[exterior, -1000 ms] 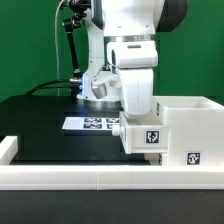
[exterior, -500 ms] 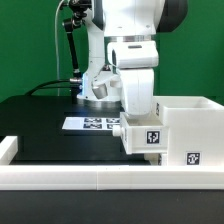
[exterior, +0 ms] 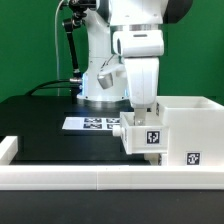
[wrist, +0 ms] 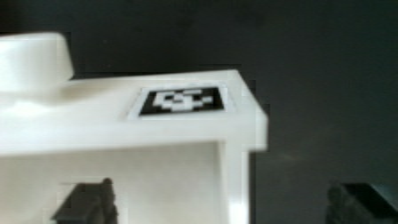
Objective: Assemble drawer
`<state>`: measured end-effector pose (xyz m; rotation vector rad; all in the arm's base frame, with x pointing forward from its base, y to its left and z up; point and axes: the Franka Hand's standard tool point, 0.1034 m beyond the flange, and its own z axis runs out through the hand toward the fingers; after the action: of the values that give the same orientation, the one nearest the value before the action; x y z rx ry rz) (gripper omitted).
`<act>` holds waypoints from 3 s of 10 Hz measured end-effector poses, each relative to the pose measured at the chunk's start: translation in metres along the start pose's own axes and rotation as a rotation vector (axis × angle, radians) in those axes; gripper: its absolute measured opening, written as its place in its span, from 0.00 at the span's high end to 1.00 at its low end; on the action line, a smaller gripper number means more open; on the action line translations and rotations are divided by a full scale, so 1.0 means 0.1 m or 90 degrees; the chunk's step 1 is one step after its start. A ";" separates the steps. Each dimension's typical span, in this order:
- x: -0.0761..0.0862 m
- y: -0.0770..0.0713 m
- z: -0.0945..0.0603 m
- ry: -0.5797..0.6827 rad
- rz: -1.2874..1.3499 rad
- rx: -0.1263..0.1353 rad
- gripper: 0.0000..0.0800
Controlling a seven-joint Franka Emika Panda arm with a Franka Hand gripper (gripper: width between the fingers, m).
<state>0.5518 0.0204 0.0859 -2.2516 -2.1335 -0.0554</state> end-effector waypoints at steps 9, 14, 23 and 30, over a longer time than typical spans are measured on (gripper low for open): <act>-0.54 0.17 -0.16 0.011 -0.028 0.006 0.19; -0.73 0.30 0.14 0.129 -0.025 0.013 0.19; -0.46 0.23 0.29 0.132 -0.032 0.006 0.19; -0.13 0.30 0.29 0.139 -0.019 -0.002 0.19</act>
Offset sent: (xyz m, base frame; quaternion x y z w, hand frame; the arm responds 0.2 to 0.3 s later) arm 0.0198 -0.0420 0.0207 0.0118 -0.0003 -0.0433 0.9990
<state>0.5808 0.0073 0.0560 -2.1045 -2.0543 -0.2911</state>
